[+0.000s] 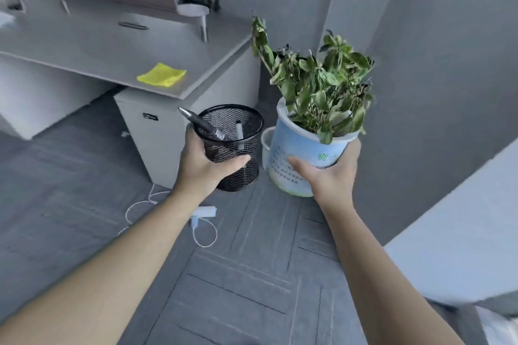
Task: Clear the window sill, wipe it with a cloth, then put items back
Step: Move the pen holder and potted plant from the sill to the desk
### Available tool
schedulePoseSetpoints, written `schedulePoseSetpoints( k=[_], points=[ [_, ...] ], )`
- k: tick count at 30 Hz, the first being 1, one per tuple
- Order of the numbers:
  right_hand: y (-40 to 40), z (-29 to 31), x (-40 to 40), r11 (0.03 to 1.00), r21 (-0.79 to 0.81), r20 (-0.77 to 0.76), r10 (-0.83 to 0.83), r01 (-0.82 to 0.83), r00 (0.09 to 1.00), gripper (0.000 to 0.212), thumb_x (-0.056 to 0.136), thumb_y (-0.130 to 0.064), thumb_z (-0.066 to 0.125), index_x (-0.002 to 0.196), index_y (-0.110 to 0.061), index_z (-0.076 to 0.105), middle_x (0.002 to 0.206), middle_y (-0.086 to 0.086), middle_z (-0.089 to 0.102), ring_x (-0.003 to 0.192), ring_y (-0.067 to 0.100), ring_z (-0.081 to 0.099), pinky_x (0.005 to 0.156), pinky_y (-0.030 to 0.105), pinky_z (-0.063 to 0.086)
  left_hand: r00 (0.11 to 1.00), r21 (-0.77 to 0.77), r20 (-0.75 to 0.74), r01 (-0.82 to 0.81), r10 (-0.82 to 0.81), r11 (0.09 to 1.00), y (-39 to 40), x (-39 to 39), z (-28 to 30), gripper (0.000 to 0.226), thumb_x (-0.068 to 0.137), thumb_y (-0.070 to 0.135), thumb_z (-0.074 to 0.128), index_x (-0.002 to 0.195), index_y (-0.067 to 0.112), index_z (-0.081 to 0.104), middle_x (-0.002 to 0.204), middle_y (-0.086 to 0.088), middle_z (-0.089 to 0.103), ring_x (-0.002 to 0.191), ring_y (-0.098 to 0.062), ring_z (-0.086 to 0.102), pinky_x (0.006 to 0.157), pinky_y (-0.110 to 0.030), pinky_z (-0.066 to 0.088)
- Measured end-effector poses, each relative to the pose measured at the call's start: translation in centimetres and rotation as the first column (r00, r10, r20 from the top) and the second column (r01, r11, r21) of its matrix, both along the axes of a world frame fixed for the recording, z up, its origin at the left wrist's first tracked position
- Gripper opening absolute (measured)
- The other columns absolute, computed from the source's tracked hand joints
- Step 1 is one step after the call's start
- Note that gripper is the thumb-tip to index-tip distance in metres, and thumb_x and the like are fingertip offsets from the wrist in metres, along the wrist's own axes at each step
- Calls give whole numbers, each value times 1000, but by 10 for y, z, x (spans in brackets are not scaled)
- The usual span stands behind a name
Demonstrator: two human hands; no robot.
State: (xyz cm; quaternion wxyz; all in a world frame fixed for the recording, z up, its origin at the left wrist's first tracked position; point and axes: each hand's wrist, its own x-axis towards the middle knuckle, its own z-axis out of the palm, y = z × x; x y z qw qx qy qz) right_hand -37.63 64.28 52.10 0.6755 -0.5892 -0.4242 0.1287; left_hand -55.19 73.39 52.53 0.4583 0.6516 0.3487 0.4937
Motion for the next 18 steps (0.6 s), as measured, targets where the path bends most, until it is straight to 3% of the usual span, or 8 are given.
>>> schedulePoseSetpoints(
  k=[2, 3, 6, 8, 11, 14, 18],
  points=[
    [37, 1, -14, 998, 23, 5, 62, -62, 998, 90, 42, -41, 78, 120, -21, 39, 111, -15, 48, 104, -3, 52, 90, 23, 49, 997, 14, -12, -73, 73, 997, 25, -23, 4, 63, 41, 29, 78, 92, 33, 40, 94, 18, 54, 85, 16, 56, 80, -6, 44],
    [56, 2, -21, 995, 31, 11, 92, -92, 996, 89, 42, -41, 78, 119, -23, 39, 110, -18, 48, 103, -6, 52, 89, 19, 48, 994, 16, -12, -109, 109, 994, 39, -33, 5, 65, 41, 28, 78, 93, 33, 40, 95, 19, 54, 87, 13, 56, 82, -9, 44],
    [116, 7, -38, 982, 54, 29, 180, -181, 983, 78, 42, -41, 78, 109, -37, 38, 108, -22, 45, 98, -15, 49, 86, 9, 45, 975, 7, 3, -221, 221, 975, 86, -59, 4, 65, 38, 37, 75, 93, 36, 42, 100, 12, 59, 101, -13, 59, 96, -37, 45],
    [161, 10, -47, 973, 65, 39, 221, -223, 974, 83, 42, -38, 80, 112, -30, 37, 106, -23, 44, 95, -20, 48, 83, 4, 43, 960, 14, 16, -279, 278, 960, 119, -74, 8, 66, 38, 37, 76, 95, 37, 43, 107, 1, 60, 107, -22, 58, 99, -48, 44],
    [228, 17, -64, 957, 57, 35, 282, -283, 959, 83, 46, -24, 82, 114, -24, 35, 104, -23, 44, 90, -24, 48, 78, 0, 42, 930, 15, 12, -367, 367, 930, 168, -95, 19, 75, 38, 37, 77, 104, 26, 43, 114, -8, 59, 110, -25, 57, 100, -51, 42],
    [288, 26, -86, 935, 44, 44, 351, -353, 935, 72, 47, -20, 80, 102, -33, 35, 99, -23, 44, 85, -26, 48, 72, -2, 41, 902, 1, 31, -430, 430, 903, 214, -116, 29, 82, 37, 36, 76, 109, 15, 43, 114, -10, 60, 108, -25, 58, 100, -51, 43],
    [354, 29, -120, 908, 50, 30, 415, -416, 909, 70, 47, -16, 79, 101, -31, 37, 100, -20, 46, 85, -24, 50, 72, -1, 42, 876, -9, 35, -482, 482, 876, 269, -148, 31, 75, 36, 36, 77, 102, 25, 43, 113, -9, 61, 108, -25, 58, 99, -52, 43]
  ],
)
